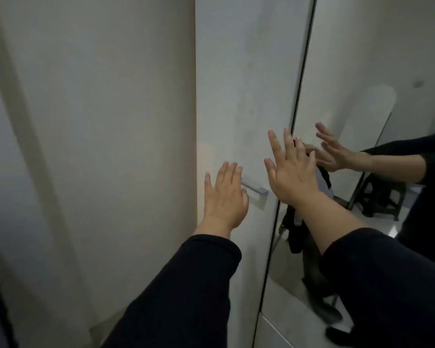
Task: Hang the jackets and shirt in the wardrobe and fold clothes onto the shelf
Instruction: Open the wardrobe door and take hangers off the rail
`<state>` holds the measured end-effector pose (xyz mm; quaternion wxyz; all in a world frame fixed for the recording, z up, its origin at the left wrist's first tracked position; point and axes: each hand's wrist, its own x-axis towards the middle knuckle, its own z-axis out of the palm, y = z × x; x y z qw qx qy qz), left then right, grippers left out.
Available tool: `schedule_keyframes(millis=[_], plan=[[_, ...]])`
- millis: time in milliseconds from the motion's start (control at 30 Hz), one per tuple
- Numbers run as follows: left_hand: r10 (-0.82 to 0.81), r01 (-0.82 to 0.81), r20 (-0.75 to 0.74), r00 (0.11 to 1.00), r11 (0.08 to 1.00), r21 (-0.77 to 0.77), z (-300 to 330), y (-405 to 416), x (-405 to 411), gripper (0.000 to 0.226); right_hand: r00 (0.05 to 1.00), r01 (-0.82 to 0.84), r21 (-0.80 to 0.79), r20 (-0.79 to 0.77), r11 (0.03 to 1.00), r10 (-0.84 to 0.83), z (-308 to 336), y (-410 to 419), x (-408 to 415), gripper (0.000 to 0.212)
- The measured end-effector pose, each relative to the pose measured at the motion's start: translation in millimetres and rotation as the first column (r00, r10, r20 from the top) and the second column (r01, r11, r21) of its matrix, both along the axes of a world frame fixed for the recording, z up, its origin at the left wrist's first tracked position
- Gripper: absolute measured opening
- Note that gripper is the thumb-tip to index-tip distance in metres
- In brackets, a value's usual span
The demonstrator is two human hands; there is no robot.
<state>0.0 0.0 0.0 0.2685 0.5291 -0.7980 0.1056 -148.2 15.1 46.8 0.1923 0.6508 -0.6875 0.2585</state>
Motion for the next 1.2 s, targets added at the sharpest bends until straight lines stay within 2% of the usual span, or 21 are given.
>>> schedule_keyframes(millis=[200, 333, 433, 567, 667, 833, 933, 1000, 1067, 1200], plan=[[-0.132, 0.114, 0.04, 0.99, 0.949, 0.293, -21.6, -50.0, -46.5, 0.058, 0.993, 0.051, -0.052, -0.105, 0.997, -0.056, -2.4, -38.0, -23.4, 0.062], [-0.148, 0.096, 0.089, 0.985, 0.9, 0.426, -32.1, -85.6, -70.5, 0.059, 0.983, 0.089, -0.098, -0.153, 0.991, -0.104, -10.3, -59.7, -31.8, 0.063], [-0.149, 0.089, 0.113, 0.982, 0.904, 0.418, -42.8, -102.1, -82.0, 0.061, 0.963, 0.133, -0.149, -0.212, 0.98, -0.163, -22.4, -71.9, -35.4, 0.064], [-0.094, 0.011, 0.234, 0.968, 0.944, 0.331, -47.9, -109.2, -84.7, 0.056, 0.946, 0.172, -0.184, -0.243, 0.968, -0.215, -29.5, -77.6, -37.6, 0.064], [-0.112, 0.04, 0.201, 0.973, 0.942, 0.333, -44.3, -109.9, -79.7, 0.05, 0.948, 0.191, -0.154, -0.229, 0.969, -0.223, -29.1, -77.5, -32.1, 0.066], [-0.132, 0.09, 0.096, 0.987, 0.929, 0.36, -45.8, -93.7, -56.7, 0.048, 0.99, 0.071, -0.133, -0.115, 0.989, -0.086, -32.2, -74.8, -11.3, 0.068], [-0.132, 0.113, 0.028, 0.991, 0.925, 0.364, -45.2, -84.1, -36.9, 0.046, 0.991, -0.08, -0.295, 0.083, 0.952, 0.109, -30.3, -68.0, 13.9, 0.069], [-0.13, 0.111, 0.024, 0.991, 0.916, 0.385, -42.7, -78.4, -23.5, 0.047, 0.913, -0.138, -0.409, 0.3, 0.902, 0.275, -21.2, -62.0, 32.9, 0.064], [-0.119, 0.104, 0.012, 0.993, 0.913, 0.395, -41.1, -71.4, -9.9, 0.046, 0.805, -0.156, -0.432, 0.466, 0.888, 0.368, -12.8, -55.5, 50.2, 0.058], [-0.036, 0.042, -0.022, 0.999, 0.915, 0.401, -34.5, -55.4, 18.1, 0.041, 0.736, -0.208, -0.454, 0.51, 0.866, 0.444, -10.0, -44.6, 75.7, 0.049]])
